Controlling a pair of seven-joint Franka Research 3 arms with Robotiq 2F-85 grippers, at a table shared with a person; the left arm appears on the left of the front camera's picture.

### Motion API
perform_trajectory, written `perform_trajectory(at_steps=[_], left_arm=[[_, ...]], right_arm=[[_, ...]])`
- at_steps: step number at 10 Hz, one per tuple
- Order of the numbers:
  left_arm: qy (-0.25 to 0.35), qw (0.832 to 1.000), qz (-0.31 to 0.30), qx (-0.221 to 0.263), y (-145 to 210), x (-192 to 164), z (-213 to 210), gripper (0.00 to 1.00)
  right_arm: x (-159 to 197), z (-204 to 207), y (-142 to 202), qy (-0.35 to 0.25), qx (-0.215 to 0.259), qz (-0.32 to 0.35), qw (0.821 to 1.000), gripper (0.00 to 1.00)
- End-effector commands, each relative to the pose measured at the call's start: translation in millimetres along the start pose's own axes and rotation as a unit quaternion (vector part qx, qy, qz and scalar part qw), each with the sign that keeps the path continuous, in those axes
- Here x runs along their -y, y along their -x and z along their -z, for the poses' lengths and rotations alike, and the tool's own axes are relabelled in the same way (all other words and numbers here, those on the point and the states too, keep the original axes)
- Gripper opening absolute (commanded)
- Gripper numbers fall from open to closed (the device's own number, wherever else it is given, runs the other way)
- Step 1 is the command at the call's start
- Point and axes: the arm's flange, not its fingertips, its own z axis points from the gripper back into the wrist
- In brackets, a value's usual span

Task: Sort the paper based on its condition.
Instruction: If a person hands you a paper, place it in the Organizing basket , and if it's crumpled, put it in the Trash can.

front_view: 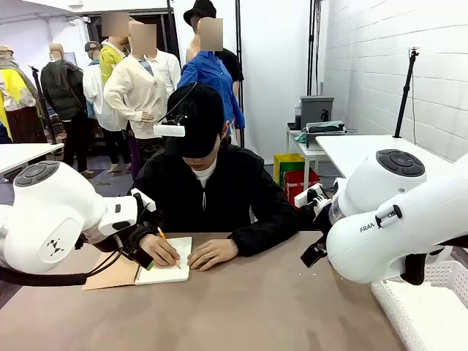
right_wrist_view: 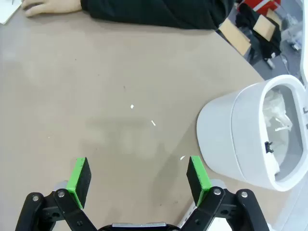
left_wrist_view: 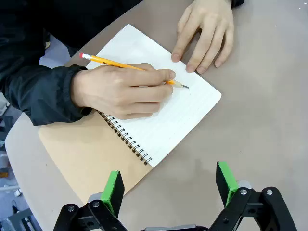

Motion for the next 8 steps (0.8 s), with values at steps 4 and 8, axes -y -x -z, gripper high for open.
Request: perform_trajectory(at_steps=[4,8], left_arm=[[0.000,1.000,0.000,0.000,0.0,0.0,0.0,1.00],[0.000,1.000,0.000,0.000,0.0,0.0,0.0,1.00]], right_arm=[[0.0,0.0,0.0,0.000,0.000,0.000,1.000,1.00],[0.0,0.0,0.0,0.000,0.000,0.000,1.000,1.00]])
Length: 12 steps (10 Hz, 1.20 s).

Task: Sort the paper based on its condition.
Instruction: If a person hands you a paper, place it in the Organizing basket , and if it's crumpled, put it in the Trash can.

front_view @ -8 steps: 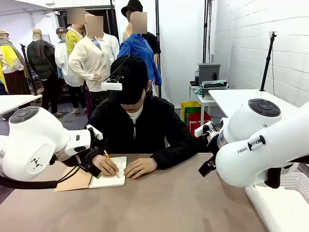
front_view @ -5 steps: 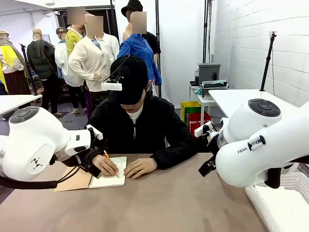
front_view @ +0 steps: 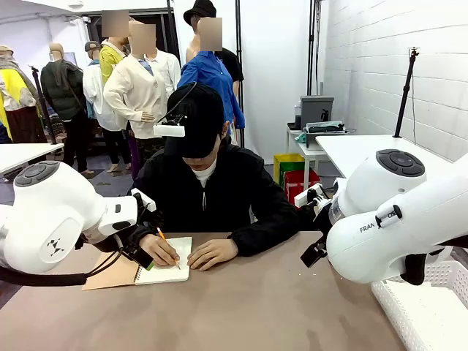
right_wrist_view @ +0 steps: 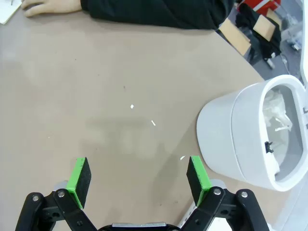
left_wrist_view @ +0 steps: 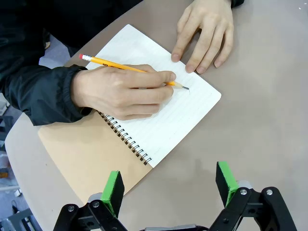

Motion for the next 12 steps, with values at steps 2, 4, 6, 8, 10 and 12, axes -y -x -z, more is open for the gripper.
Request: perform_trajectory(at_steps=[2,4,6,8,10,12], left_arm=[[0.000,1.000,0.000,0.000,0.1,-0.4,0.0,1.00],[0.000,1.000,0.000,0.000,0.1,-0.4,0.0,1.00],[0.000,1.000,0.000,0.000,0.1,-0.4,0.0,1.00],[0.000,1.000,0.000,0.000,0.1,-0.4,0.0,1.00],[0.000,1.000,0.000,0.000,0.1,-0.4,0.0,1.00],[0.000,1.000,0.000,0.000,0.0,0.1,0.0,1.00]], right_arm=[[0.1,0.0,0.0,0.000,0.000,0.000,1.000,1.00],[0.1,0.0,0.0,0.000,0.000,0.000,1.000,1.00],[0.1,0.0,0.0,0.000,0.000,0.000,1.000,1.00],[0.1,0.0,0.0,0.000,0.000,0.000,1.000,1.00],[0.1,0.0,0.0,0.000,0.000,0.000,1.000,1.00],[0.0,0.0,0.0,0.000,0.000,0.000,1.000,1.00]])
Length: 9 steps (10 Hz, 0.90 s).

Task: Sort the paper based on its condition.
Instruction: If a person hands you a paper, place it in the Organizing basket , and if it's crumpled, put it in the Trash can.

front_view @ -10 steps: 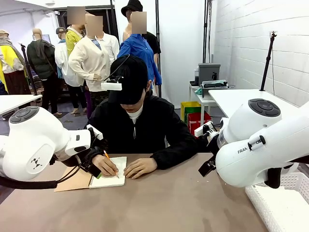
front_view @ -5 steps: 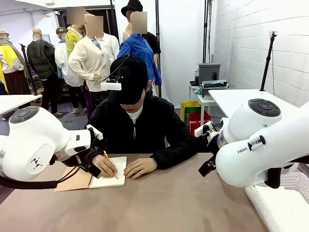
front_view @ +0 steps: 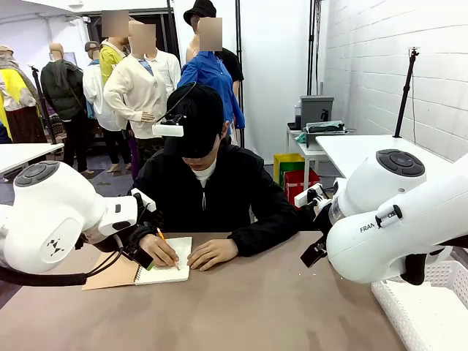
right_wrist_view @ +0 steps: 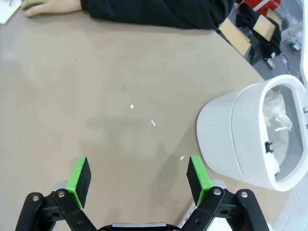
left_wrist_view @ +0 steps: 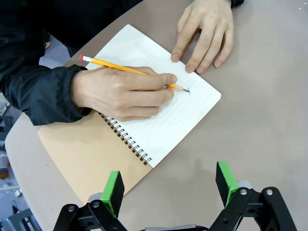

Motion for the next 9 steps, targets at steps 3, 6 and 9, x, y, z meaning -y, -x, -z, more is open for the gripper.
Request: perform_trajectory(at_steps=[3,6,9], left_arm=[[0.036,0.997,0.021,-0.058,0,-2,-14,1.00],[0.094,0.994,0.027,-0.054,6,-13,-58,1.00],[0.137,0.988,0.072,-0.014,16,-24,-123,1.00]], right_arm=[[-13,1,-4,-0.046,-0.040,0.007,0.998,1.00],[-27,-5,-12,-0.108,-0.058,-0.008,0.992,1.00],[-59,-28,-36,-0.150,-0.064,-0.055,0.985,1.00]])
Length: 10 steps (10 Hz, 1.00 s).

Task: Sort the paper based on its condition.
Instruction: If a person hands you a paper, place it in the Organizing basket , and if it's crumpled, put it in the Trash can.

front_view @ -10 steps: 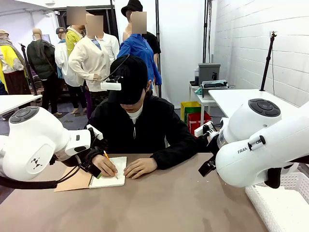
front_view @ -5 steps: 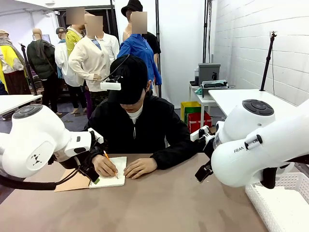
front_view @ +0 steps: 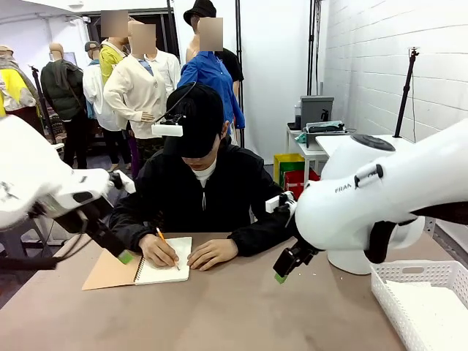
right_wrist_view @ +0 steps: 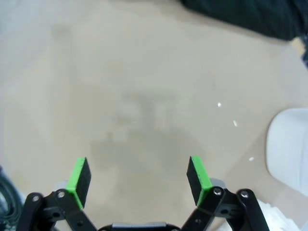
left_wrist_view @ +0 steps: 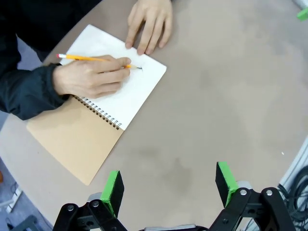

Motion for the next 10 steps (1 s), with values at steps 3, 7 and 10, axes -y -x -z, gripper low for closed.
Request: perform_trajectory(at_steps=[3,7,10], left_arm=[[0.027,0.998,0.049,0.039,-1,-14,-62,1.00],[-0.014,0.988,0.043,0.149,-23,-12,-112,1.00],[-0.038,0.982,0.041,0.181,-26,-7,-139,1.00]], right_arm=[[-18,-52,-42,-0.046,0.022,-0.050,0.997,1.00],[-27,-108,-72,-0.046,0.084,-0.067,0.993,1.00],[-32,-145,-85,-0.020,0.128,-0.074,0.989,1.00]])
